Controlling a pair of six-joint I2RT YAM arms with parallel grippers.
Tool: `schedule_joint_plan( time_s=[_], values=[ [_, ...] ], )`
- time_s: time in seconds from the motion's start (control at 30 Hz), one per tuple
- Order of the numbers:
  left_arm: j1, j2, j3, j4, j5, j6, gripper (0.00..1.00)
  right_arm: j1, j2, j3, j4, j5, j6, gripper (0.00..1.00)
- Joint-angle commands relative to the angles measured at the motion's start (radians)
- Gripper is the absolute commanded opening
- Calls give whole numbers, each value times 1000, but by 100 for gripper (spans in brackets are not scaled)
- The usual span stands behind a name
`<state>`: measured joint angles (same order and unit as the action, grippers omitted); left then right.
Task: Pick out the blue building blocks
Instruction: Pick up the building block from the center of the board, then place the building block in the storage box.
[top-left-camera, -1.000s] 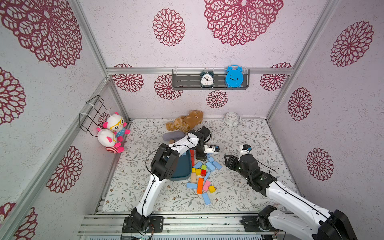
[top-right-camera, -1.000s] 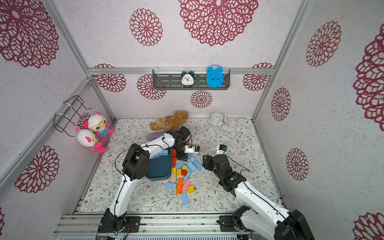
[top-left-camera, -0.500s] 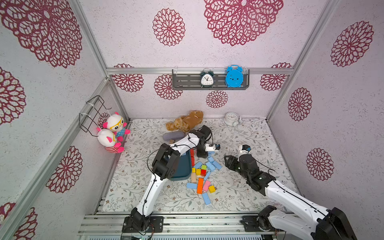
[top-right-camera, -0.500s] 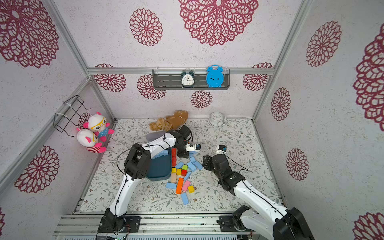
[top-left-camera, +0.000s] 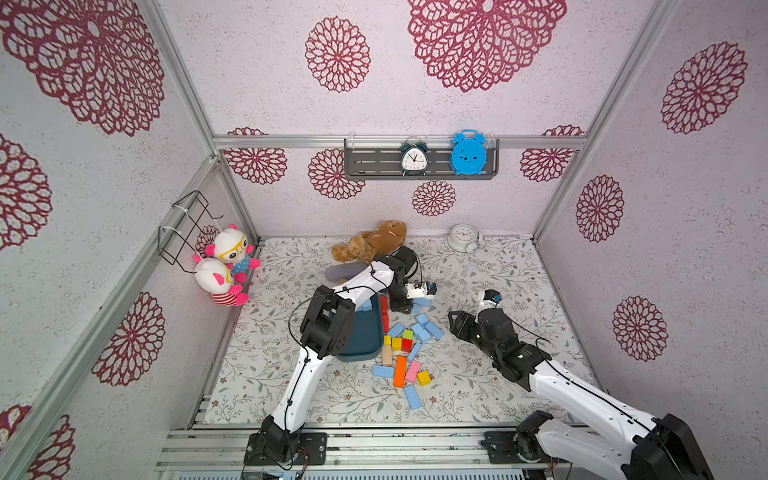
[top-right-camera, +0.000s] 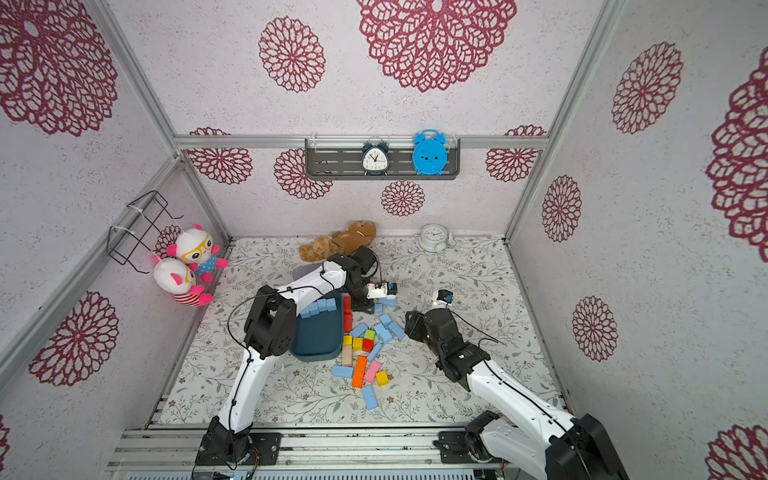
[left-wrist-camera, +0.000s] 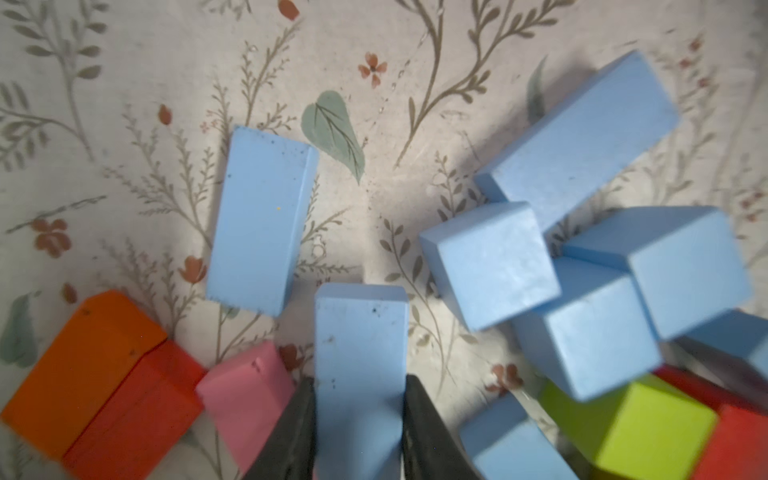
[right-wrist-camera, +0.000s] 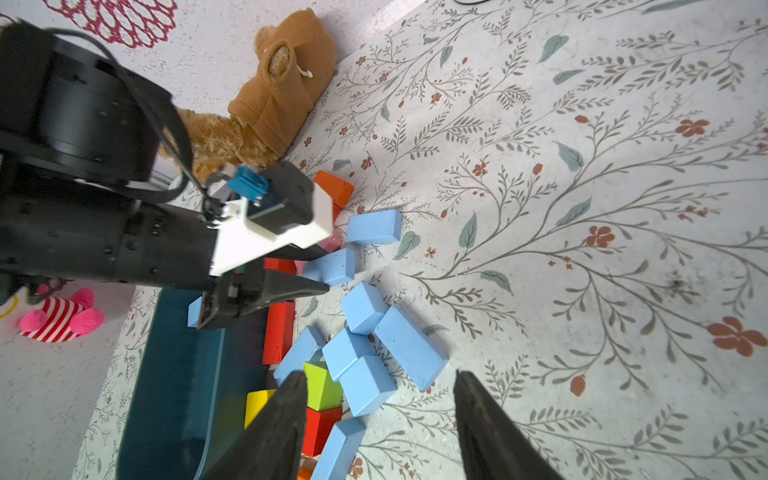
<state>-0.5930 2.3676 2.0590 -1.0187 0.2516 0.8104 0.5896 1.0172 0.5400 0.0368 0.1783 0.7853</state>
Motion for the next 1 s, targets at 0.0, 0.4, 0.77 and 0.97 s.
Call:
schedule_joint_plan(
  time_s=[0.0,0.4,0.77,0.97],
  values=[
    [37,-143,13,-93,59,-31,32,-5,-11,30,18,-11,-4,60],
    [313,-520,-499,21,-57,-70,33,-5,112,103,53,-109,-44,59],
    [308,-490,-645,138,-190,-29,39,-2,230,167,77,-187,-44,59],
    [296,-469,-656,156,-169,-36,43,-2,243,179,80,-185,-45,59]
  ],
)
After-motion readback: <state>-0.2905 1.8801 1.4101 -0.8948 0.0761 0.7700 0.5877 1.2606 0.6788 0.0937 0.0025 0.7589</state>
